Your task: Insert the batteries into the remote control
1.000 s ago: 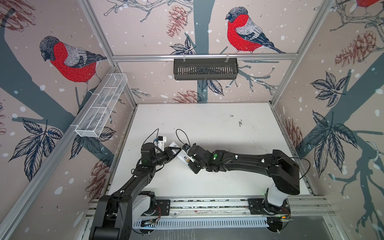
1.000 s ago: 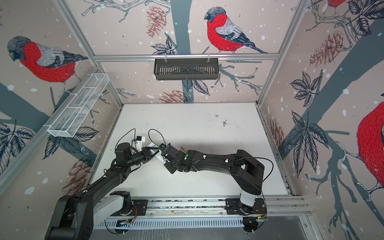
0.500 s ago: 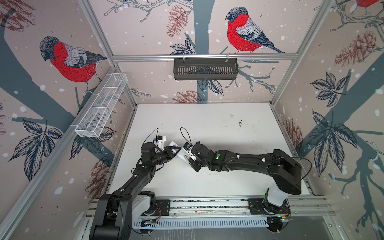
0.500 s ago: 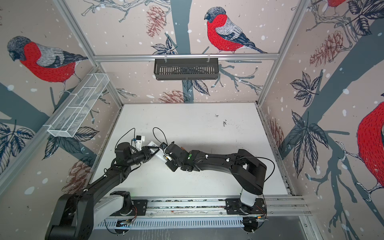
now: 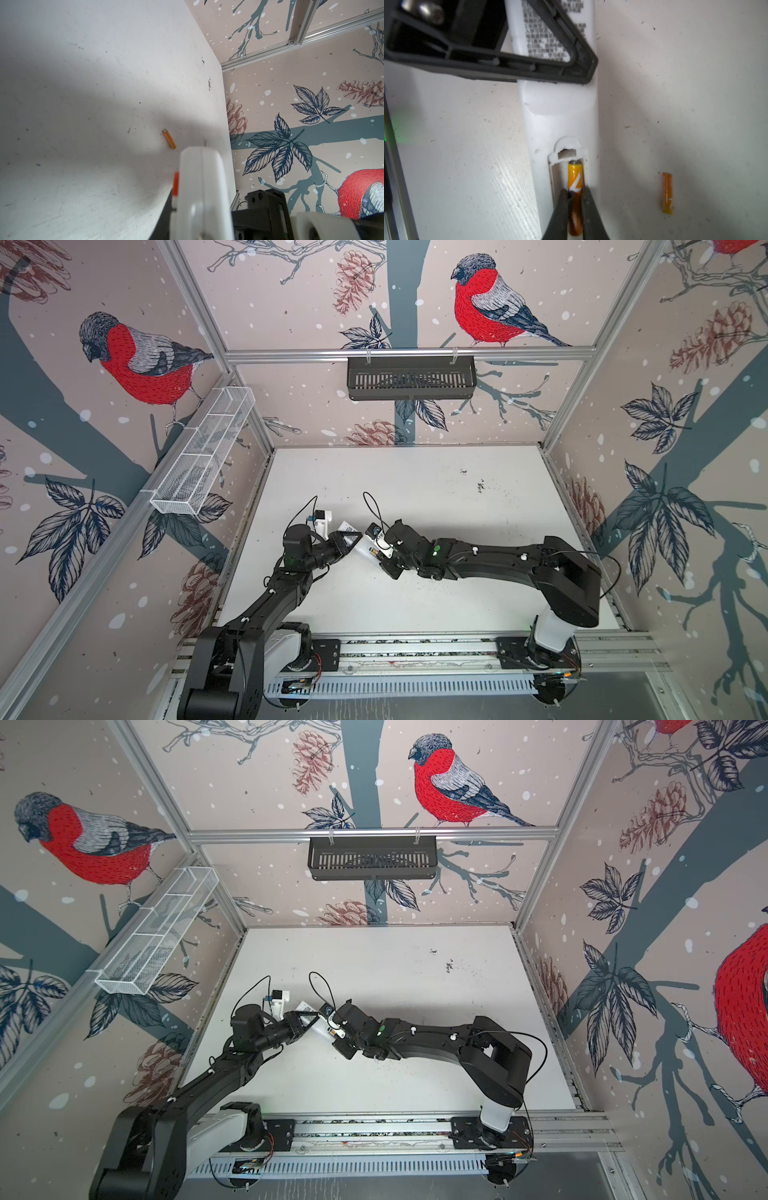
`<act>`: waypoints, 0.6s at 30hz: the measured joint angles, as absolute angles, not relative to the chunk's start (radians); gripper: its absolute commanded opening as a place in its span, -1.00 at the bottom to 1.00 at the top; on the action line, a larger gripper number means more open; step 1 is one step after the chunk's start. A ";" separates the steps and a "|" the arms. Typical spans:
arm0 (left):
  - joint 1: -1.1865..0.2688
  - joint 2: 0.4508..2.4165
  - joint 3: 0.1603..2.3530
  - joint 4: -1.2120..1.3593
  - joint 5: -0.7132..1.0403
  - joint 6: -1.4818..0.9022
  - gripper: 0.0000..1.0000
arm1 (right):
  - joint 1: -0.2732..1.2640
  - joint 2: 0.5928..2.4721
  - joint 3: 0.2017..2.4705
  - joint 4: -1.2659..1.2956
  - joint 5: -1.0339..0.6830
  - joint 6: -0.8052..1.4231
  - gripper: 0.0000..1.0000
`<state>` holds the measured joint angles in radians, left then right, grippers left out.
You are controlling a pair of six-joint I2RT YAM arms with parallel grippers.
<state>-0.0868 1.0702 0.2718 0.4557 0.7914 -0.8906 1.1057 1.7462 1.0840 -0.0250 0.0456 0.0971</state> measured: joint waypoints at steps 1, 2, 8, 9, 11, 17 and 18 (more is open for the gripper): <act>-0.088 1.070 0.272 0.456 0.788 -0.891 -1.00 | 1.104 1.746 1.080 -0.018 0.043 0.094 -0.82; -0.088 1.070 0.272 0.456 0.788 -0.890 -1.00 | 1.103 1.745 1.075 -0.013 0.040 0.094 -0.80; -0.085 1.069 0.275 0.459 0.822 -0.894 -1.00 | 1.098 1.701 1.050 -0.017 0.013 0.081 -0.67; -0.081 1.069 0.275 0.459 0.834 -0.895 -1.00 | 1.099 1.693 1.047 -0.019 0.007 0.080 -0.66; -0.073 1.068 0.275 0.459 0.856 -0.904 -1.00 | 1.104 1.681 1.042 -0.026 0.002 0.080 -0.63; -0.062 1.075 0.275 0.459 0.910 -0.920 -1.00 | 1.129 1.655 1.042 -0.057 0.010 0.082 -0.58; -0.062 1.076 0.274 0.459 0.916 -0.923 -1.00 | 1.131 1.650 1.042 -0.061 0.012 0.084 -0.57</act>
<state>-0.0616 1.0763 0.2745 0.4591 0.9165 -0.9234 1.1313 1.6505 1.0420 -0.0612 0.0116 0.0841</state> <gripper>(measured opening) 0.211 0.206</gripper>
